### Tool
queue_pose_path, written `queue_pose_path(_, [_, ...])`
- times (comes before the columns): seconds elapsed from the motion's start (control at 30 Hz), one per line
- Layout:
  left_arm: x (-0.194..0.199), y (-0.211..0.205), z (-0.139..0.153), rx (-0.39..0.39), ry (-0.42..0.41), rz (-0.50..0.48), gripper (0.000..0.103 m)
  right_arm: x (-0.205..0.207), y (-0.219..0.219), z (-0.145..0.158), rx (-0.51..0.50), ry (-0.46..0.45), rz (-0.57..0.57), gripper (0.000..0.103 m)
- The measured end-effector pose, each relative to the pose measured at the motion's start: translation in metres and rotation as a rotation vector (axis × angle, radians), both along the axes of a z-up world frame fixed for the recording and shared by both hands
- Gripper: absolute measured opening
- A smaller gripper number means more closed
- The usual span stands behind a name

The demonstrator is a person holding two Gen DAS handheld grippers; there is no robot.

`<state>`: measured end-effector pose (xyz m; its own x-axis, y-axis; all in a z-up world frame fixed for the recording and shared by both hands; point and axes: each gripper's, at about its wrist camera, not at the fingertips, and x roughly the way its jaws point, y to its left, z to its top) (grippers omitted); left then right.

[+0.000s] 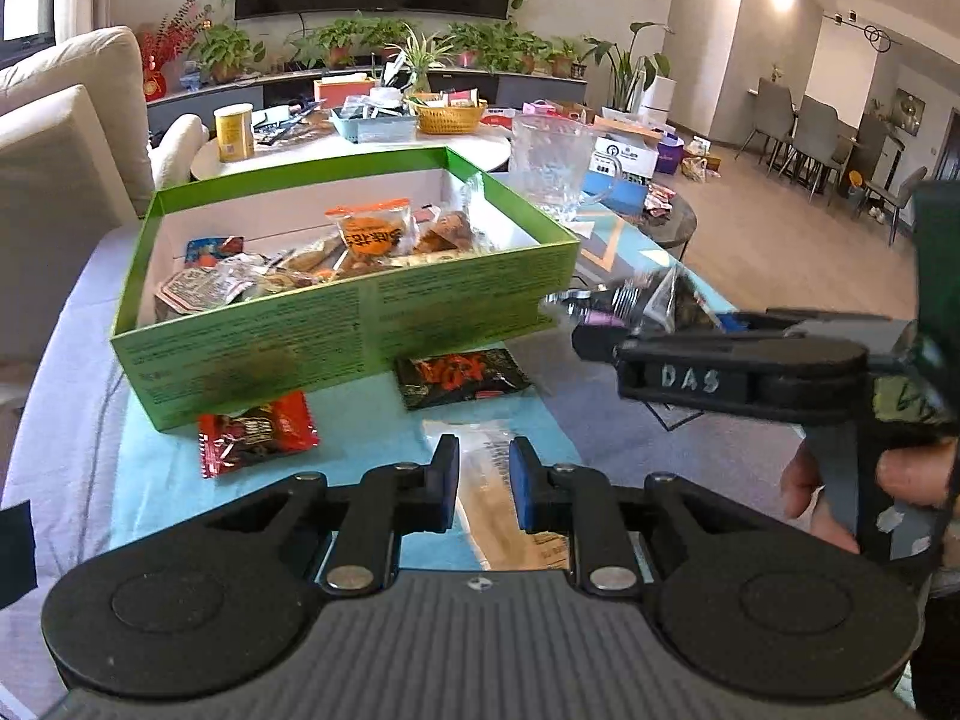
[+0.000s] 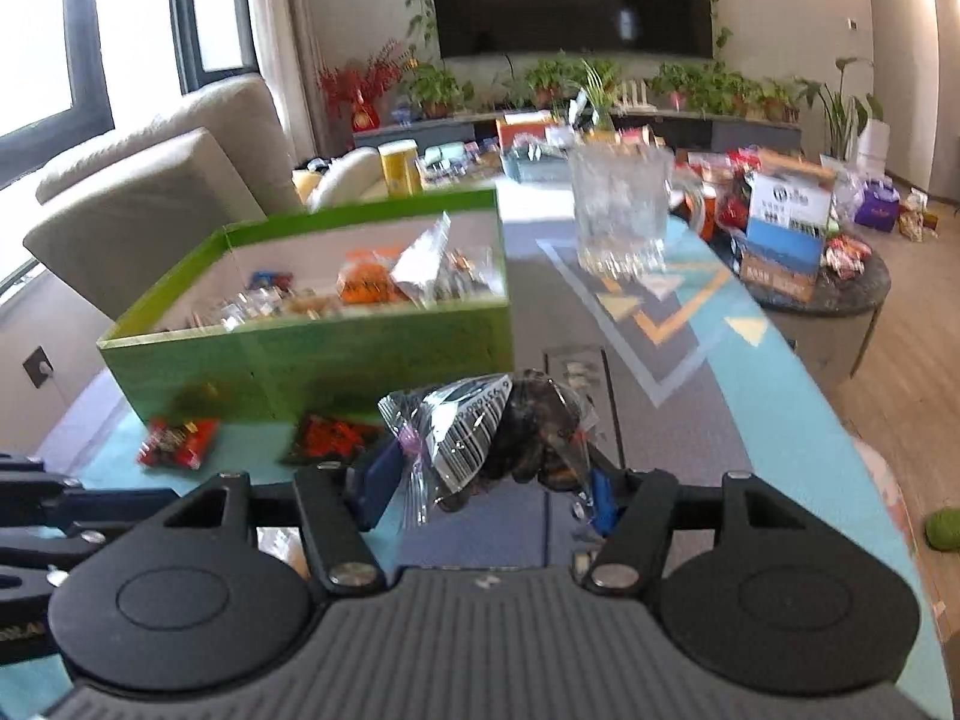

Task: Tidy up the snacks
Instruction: 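Grasp beige bread bag with left gripper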

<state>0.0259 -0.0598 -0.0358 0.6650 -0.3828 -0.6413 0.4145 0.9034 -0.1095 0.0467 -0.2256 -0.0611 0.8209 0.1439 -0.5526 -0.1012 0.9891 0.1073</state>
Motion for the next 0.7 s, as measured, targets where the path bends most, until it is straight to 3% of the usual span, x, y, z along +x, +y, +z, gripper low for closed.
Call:
queue_pose_path(0.1, [0.004,0.002,-0.006,-0.004,0.040,-0.008,0.018,0.000,0.004,0.007,0.001,-0.020,0.006,0.042])
queue_pose_path(0.17, [0.008,0.000,-0.013,-0.001,0.091,-0.002,0.029,0.000,0.005,0.008,0.000,-0.023,0.003,0.042])
queue_pose_path(0.23, [0.014,-0.003,-0.019,-0.002,0.127,0.014,0.051,0.000,0.003,0.006,0.002,-0.020,-0.004,0.042])
queue_pose_path(0.37, [0.023,-0.018,-0.032,0.045,0.159,0.006,0.056,-0.001,0.000,0.004,0.008,-0.008,-0.017,0.042])
queue_pose_path(0.4, [0.023,-0.021,-0.035,0.046,0.146,-0.002,0.061,-0.003,0.000,0.004,0.006,-0.007,-0.019,0.042])
queue_pose_path(0.5, [0.023,-0.033,-0.038,0.103,0.100,-0.009,0.060,-0.004,-0.003,0.004,0.008,-0.006,-0.029,0.042])
queue_pose_path(0.53, [0.021,-0.035,-0.038,0.107,0.082,-0.022,0.049,-0.004,-0.005,0.004,0.010,-0.006,-0.032,0.042])
queue_pose_path(0.63, [0.019,-0.031,-0.036,0.081,0.074,-0.039,0.039,-0.004,-0.009,0.004,0.016,-0.007,-0.039,0.042])
queue_pose_path(0.7, [0.017,-0.026,-0.030,0.050,0.073,-0.041,0.038,-0.004,-0.011,0.003,0.023,-0.009,-0.042,0.042])
